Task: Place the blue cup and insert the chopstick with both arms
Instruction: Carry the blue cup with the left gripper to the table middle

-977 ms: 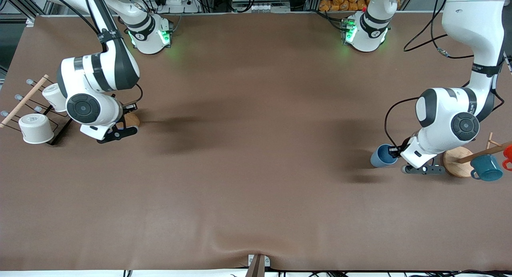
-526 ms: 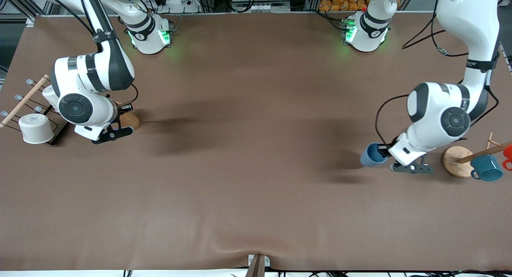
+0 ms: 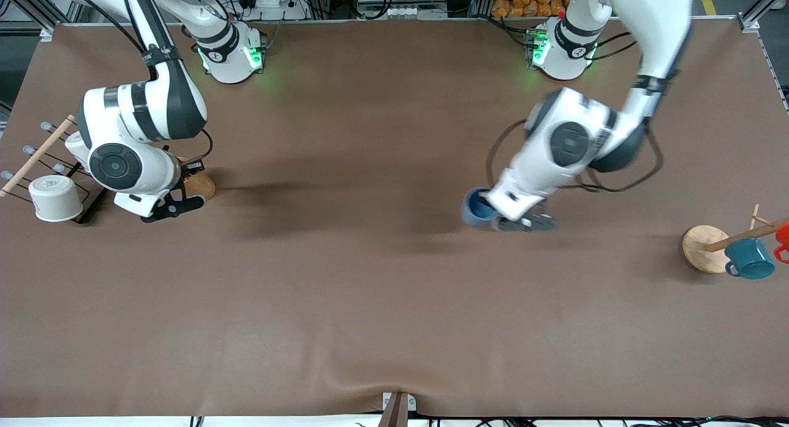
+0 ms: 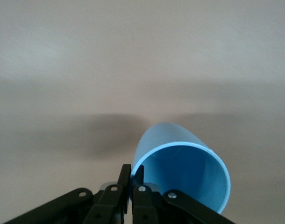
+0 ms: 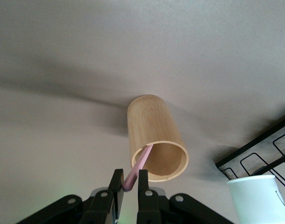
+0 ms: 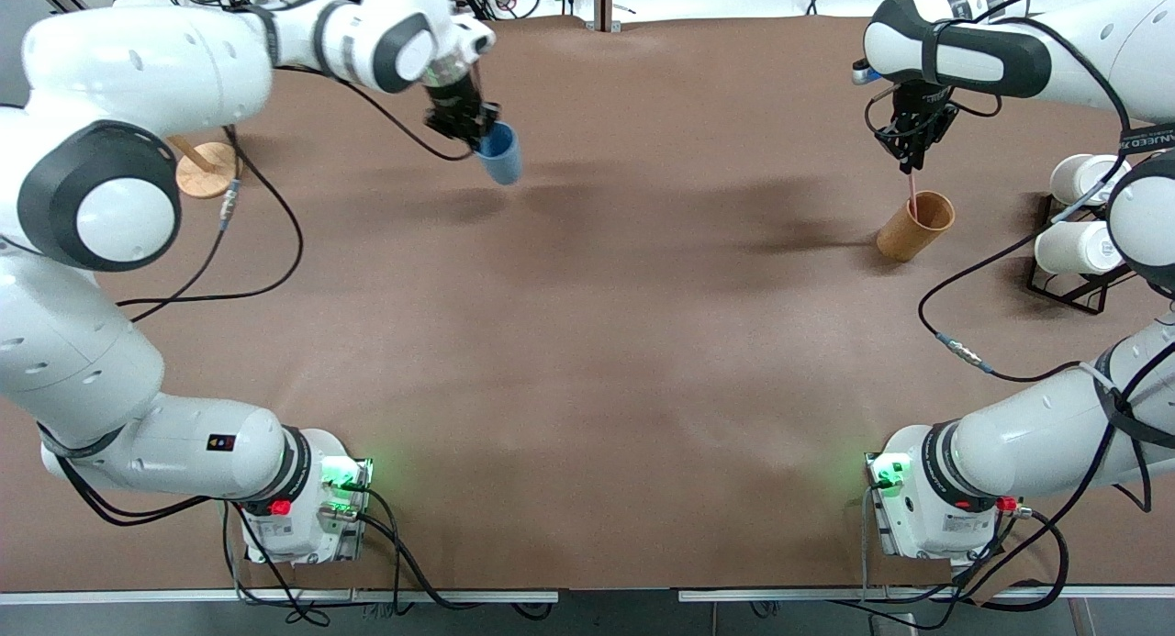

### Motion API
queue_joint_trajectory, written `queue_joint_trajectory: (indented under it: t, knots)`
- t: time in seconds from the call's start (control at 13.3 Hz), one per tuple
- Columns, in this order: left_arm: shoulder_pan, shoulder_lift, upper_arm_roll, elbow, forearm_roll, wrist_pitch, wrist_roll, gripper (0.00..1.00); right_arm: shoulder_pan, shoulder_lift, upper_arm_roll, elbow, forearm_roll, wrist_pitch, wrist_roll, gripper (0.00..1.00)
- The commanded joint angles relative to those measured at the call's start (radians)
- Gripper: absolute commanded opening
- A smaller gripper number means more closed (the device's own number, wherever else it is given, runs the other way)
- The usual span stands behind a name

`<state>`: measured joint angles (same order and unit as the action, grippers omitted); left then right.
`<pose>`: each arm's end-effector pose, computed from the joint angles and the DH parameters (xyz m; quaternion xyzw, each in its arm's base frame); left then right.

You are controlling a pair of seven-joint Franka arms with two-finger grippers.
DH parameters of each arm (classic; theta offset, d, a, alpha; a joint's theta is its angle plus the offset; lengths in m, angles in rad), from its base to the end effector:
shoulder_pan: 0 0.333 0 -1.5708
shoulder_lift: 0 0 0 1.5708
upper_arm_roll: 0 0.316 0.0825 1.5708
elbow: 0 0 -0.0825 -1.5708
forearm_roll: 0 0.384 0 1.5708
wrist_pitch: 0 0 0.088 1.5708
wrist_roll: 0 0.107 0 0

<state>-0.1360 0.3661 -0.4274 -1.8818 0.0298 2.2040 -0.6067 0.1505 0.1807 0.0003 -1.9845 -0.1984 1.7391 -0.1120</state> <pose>0.5368 -0.3196 0.3304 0.9977 0.0248 -0.0389 0.0492 0.5358 0.0633 0.3500 0.9594 0.1640 -0.2086 0.0960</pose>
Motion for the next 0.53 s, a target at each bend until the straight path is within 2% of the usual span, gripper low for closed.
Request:
queue_joint_trajectory:
  t: [0.0, 0.45]
  knots:
    - [-0.111, 0.045, 0.01, 0.049, 0.03, 0.008, -0.175, 0.0, -0.008, -0.027, 0.006, -0.014, -0.018, -0.001, -0.012, 0.17]
    - [-0.316, 0.083, 0.01, 0.036, 0.146, 0.078, -0.525, 0.0, -0.009, -0.03, 0.006, 0.004, -0.018, -0.029, -0.012, 0.15]
